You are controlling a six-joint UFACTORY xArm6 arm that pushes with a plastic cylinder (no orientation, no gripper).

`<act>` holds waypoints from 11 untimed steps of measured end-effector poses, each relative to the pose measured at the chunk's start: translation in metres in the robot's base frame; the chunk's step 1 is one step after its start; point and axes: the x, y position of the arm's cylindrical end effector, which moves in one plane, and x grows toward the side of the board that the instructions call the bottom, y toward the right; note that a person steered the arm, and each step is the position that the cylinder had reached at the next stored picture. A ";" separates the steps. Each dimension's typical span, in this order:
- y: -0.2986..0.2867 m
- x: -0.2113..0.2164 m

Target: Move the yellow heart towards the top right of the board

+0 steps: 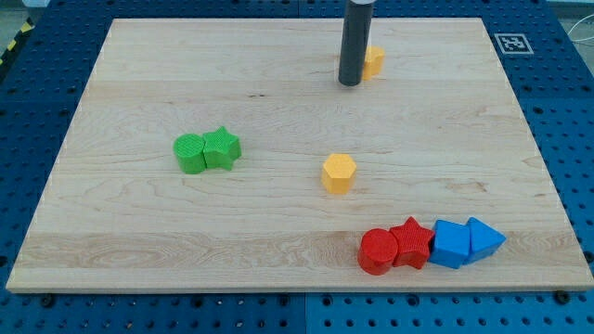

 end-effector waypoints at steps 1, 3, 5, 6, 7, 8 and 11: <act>0.024 -0.007; 0.047 -0.070; 0.030 -0.057; 0.011 -0.065; 0.008 -0.093; 0.028 -0.104; 0.123 -0.079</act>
